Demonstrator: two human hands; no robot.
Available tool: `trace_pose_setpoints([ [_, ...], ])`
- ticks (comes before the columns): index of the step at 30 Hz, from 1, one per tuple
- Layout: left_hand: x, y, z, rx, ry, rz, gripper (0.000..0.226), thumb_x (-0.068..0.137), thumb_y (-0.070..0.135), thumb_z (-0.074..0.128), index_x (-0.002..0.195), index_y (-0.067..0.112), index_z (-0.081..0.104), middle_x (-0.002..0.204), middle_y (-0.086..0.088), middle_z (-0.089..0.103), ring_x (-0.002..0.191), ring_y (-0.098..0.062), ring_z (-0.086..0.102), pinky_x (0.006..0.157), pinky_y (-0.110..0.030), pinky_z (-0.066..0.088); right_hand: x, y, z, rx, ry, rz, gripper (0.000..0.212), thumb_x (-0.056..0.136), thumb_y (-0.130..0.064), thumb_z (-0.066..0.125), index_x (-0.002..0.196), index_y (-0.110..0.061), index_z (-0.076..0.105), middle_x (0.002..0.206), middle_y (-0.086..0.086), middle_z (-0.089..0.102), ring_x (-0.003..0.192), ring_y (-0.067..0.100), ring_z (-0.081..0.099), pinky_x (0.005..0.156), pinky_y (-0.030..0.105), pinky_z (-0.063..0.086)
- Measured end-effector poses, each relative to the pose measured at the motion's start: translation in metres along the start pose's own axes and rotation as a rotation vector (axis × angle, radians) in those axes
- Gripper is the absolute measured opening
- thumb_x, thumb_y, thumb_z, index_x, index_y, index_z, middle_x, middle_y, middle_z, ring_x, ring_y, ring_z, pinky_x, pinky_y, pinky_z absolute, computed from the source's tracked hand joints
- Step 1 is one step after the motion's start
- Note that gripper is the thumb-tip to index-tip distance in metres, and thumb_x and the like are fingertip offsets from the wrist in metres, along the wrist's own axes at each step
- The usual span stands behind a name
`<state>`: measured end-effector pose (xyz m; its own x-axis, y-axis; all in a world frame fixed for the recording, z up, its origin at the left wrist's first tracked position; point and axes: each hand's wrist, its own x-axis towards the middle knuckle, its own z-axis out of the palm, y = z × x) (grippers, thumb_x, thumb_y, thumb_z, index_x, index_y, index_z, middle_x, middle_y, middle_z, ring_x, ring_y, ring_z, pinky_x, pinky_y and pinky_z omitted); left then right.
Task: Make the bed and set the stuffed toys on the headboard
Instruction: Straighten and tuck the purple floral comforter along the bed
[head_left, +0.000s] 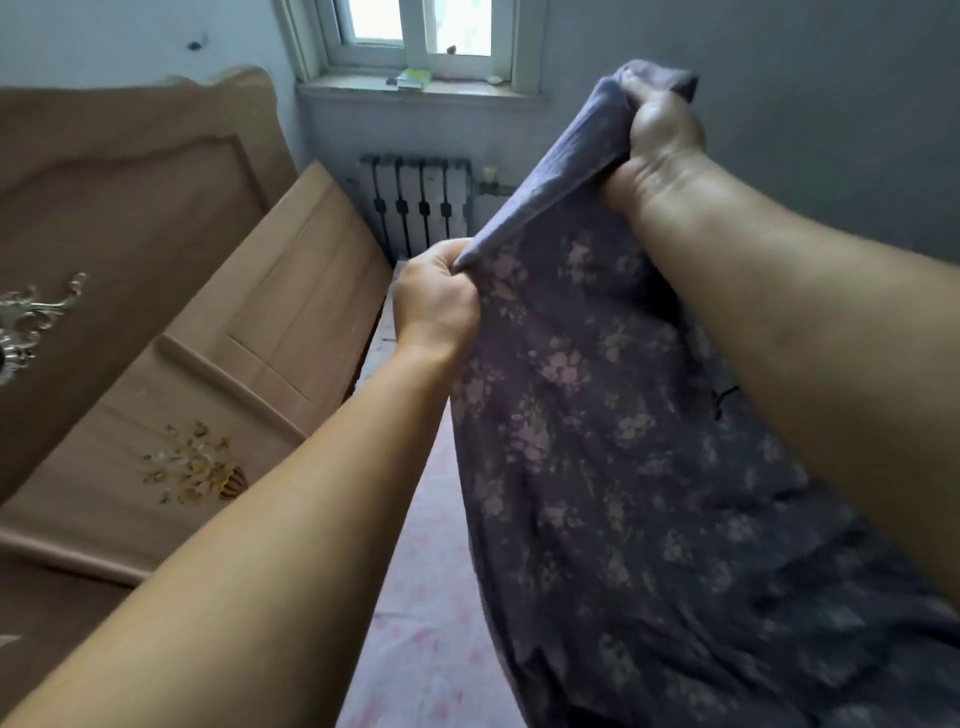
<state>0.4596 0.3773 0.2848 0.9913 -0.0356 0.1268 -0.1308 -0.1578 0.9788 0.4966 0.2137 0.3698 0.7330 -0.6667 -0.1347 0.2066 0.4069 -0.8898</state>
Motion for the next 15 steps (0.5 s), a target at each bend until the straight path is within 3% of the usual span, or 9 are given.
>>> trace_pose_setpoints([
  [3,0.017,0.015,-0.002,0.016,0.095,0.038,0.03,0.076,0.013,0.054,0.061,0.034,0.067,0.066,0.016,0.061,0.072,-0.01,0.056,0.07,-0.033,0.051,0.014,-0.01,0.024,0.046,-0.097,0.032,0.025,0.085,-0.021,0.068,0.07,-0.001,0.064,0.088,0.017,0.068,0.089,0.031,0.066,0.087,0.043,0.054],
  [8,0.052,-0.006,0.003,0.121,0.152,-0.045,0.028,0.079,0.006,0.051,0.061,0.024,0.064,0.067,0.007,0.057,0.066,-0.011,0.046,0.059,-0.027,0.039,0.044,0.007,0.049,0.079,-0.31,0.175,0.024,0.089,-0.02,0.062,0.072,-0.004,0.061,0.07,0.011,0.064,0.072,0.028,0.061,0.082,0.039,0.054],
  [10,0.063,-0.022,0.009,0.185,0.184,-0.128,0.03,0.08,0.003,0.047,0.061,0.022,0.06,0.063,0.008,0.053,0.064,-0.013,0.043,0.057,-0.026,0.035,0.058,0.025,0.052,0.073,-0.405,0.264,0.024,0.093,-0.023,0.057,0.078,-0.004,0.061,0.072,0.011,0.063,0.071,0.025,0.06,0.074,0.034,0.054],
  [13,0.079,-0.031,0.02,0.239,0.221,-0.205,0.028,0.077,-0.001,0.045,0.074,0.022,0.062,0.074,0.005,0.06,0.076,-0.021,0.055,0.068,-0.03,0.046,0.081,0.058,0.051,0.048,-0.496,0.413,0.022,0.095,-0.027,0.053,0.085,-0.009,0.06,0.062,0.007,0.065,0.066,0.019,0.061,0.064,0.026,0.053],
  [15,0.092,-0.032,0.036,0.259,0.211,-0.209,0.038,0.077,-0.001,0.05,0.104,0.021,0.062,0.096,0.0,0.065,0.095,-0.023,0.061,0.088,-0.034,0.051,0.095,0.078,0.042,-0.016,-0.541,0.504,0.022,0.096,-0.029,0.051,0.084,-0.011,0.059,0.06,0.003,0.065,0.064,0.015,0.06,0.057,0.021,0.052],
])
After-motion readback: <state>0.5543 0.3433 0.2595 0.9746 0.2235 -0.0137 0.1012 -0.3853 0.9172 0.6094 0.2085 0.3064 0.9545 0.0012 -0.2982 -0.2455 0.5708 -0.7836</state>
